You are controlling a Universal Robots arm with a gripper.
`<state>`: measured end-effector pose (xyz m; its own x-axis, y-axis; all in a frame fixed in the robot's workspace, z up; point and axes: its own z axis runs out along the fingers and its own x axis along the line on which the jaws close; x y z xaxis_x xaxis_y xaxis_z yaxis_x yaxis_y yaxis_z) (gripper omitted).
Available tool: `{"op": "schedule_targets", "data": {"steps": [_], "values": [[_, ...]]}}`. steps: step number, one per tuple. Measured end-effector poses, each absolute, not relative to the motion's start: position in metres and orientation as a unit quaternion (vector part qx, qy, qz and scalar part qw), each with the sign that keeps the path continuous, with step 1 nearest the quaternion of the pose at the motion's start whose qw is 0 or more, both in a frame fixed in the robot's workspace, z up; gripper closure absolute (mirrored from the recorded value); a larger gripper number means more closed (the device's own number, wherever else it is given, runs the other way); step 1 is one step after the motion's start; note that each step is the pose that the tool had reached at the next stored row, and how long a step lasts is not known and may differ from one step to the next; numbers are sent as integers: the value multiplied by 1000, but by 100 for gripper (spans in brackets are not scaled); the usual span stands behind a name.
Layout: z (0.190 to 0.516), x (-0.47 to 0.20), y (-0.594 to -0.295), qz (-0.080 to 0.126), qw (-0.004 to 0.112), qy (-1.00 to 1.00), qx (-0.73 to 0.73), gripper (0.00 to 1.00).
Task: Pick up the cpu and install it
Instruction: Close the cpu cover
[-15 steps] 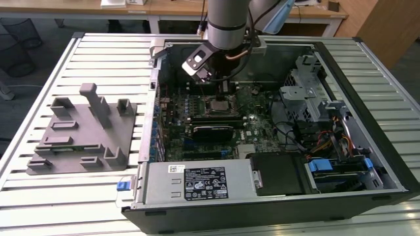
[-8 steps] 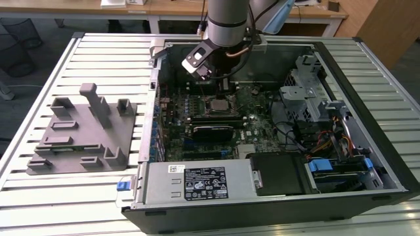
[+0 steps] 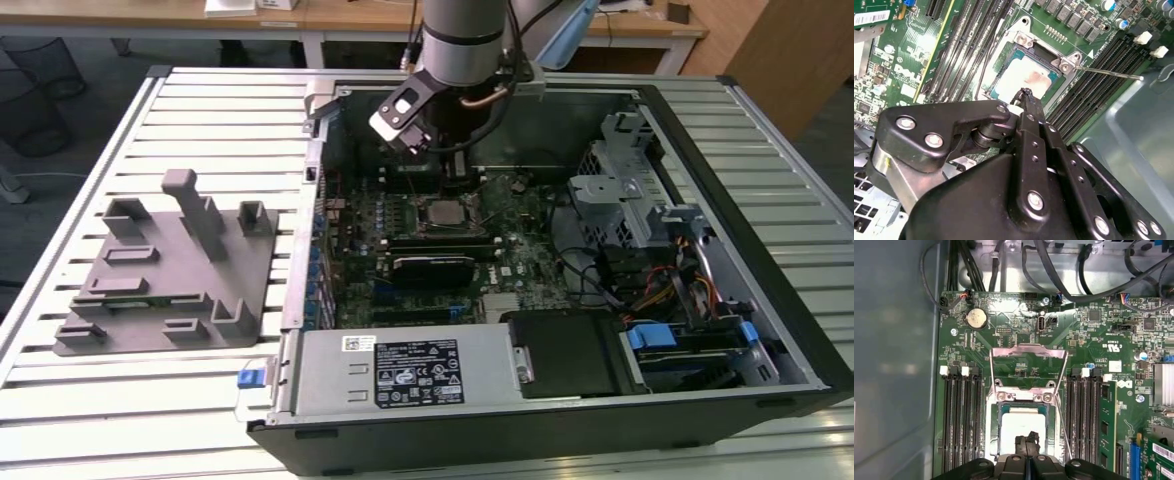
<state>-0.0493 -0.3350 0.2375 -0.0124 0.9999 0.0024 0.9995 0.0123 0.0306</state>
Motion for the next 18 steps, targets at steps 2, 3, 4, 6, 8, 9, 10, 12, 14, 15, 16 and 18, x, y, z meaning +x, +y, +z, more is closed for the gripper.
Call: {"op": "schedule_targets", "data": {"steps": [2,3,4,6,8,9,10,12,14,15,16,18], "values": [[239,-49,-335,12,10,711,703,89],[240,-49,-335,12,10,711,703,89],[241,-49,-335,12,10,711,703,89],[245,-49,-335,12,10,711,703,89],[252,-49,-335,12,10,711,703,89],[256,-49,-335,12,10,711,703,89],[260,-49,-335,12,10,711,703,89],[270,-50,-335,12,10,711,703,89],[277,-50,-335,12,10,711,703,89],[277,-50,-335,12,10,711,703,89],[277,-50,-336,12,10,711,703,89],[277,-50,-338,12,10,711,703,89]]}}
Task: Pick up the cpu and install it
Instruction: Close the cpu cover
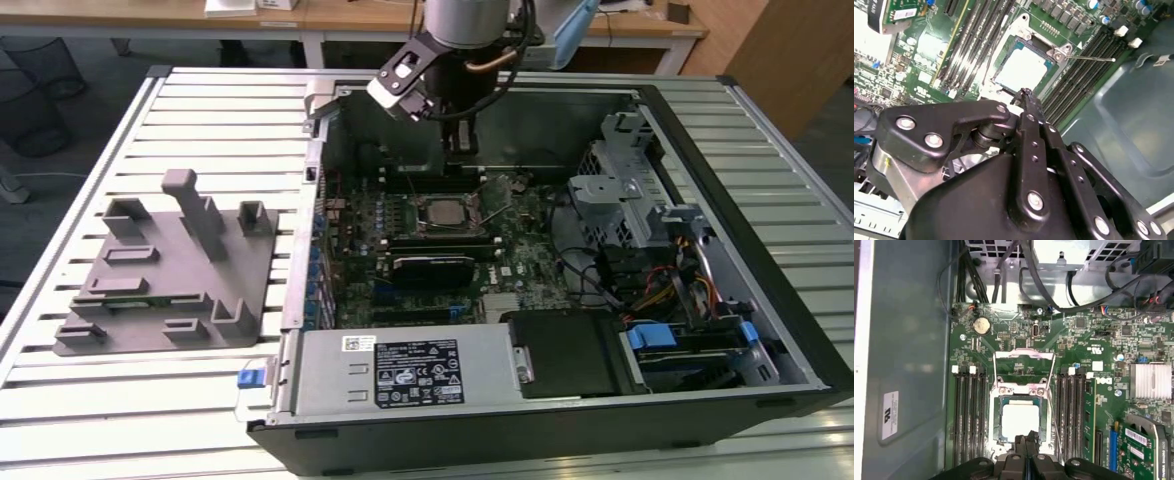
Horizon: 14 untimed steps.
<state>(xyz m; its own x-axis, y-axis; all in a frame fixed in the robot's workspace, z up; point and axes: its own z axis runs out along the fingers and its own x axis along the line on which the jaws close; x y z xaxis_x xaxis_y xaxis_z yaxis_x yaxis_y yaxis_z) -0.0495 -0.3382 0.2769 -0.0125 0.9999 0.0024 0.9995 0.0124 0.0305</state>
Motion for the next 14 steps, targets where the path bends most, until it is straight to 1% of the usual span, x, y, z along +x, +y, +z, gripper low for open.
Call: {"op": "schedule_targets", "data": {"steps": [4,14], "values": [[276,-45,-343,12,10,711,703,89],[275,-10,-343,12,10,711,703,89]]}}
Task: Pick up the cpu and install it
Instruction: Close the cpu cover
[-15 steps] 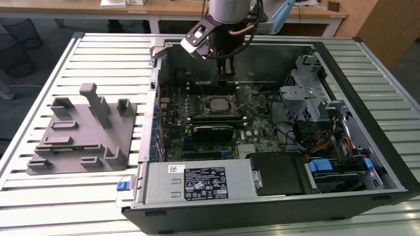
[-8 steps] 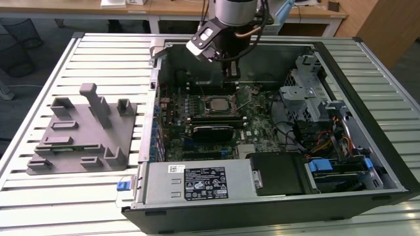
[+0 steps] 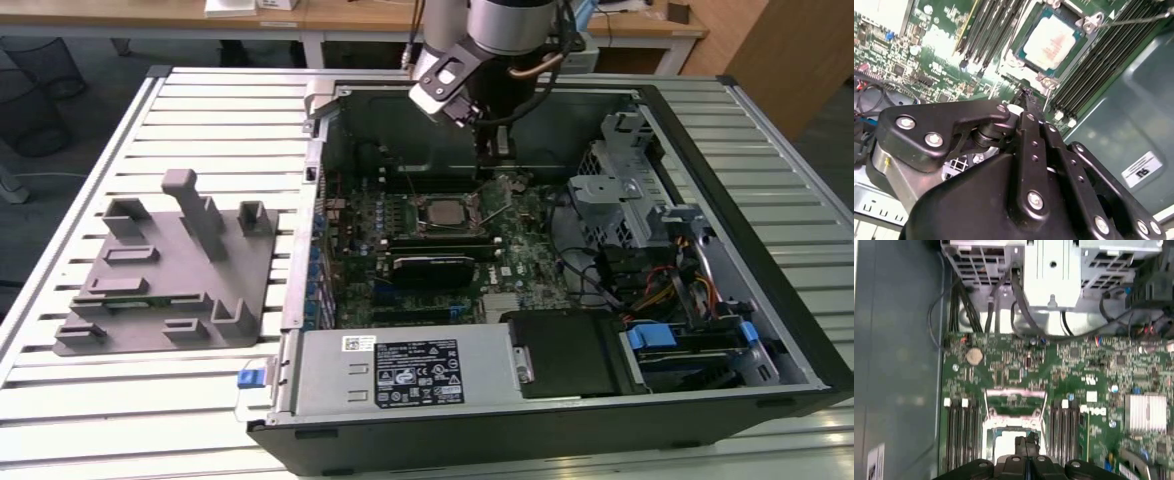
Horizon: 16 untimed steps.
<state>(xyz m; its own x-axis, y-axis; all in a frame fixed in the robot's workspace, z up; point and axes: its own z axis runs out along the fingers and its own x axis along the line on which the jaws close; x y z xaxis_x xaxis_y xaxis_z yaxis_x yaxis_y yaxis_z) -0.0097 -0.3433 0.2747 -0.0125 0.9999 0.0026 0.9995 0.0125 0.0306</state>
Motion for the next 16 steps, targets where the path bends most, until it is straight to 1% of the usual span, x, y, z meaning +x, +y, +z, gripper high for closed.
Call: {"op": "schedule_targets", "data": {"steps": [16], "values": [[261,17,-332,11,9,713,701,89]]}}
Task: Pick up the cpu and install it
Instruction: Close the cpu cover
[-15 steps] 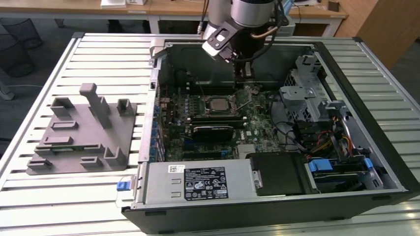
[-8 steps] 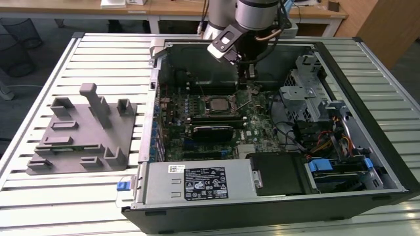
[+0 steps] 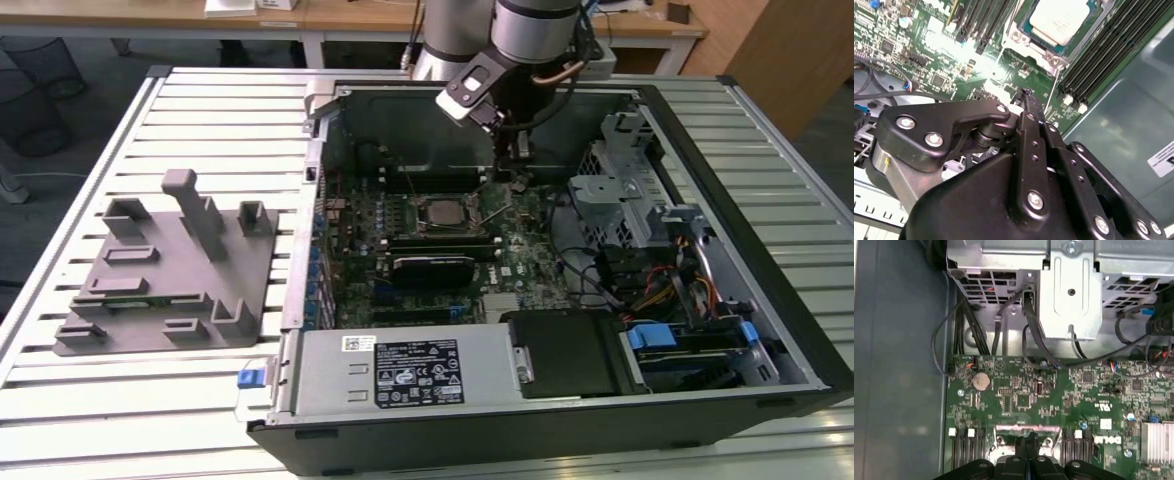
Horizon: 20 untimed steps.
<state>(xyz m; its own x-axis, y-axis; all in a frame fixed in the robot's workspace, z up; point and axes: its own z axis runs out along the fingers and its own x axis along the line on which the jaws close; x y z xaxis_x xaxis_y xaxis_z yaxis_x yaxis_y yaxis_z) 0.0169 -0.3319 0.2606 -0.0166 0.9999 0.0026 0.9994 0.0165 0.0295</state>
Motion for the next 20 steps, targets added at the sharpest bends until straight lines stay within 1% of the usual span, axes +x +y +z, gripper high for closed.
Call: {"op": "schedule_targets", "data": {"steps": [20], "values": [[251,47,-327,11,9,713,701,89]]}}
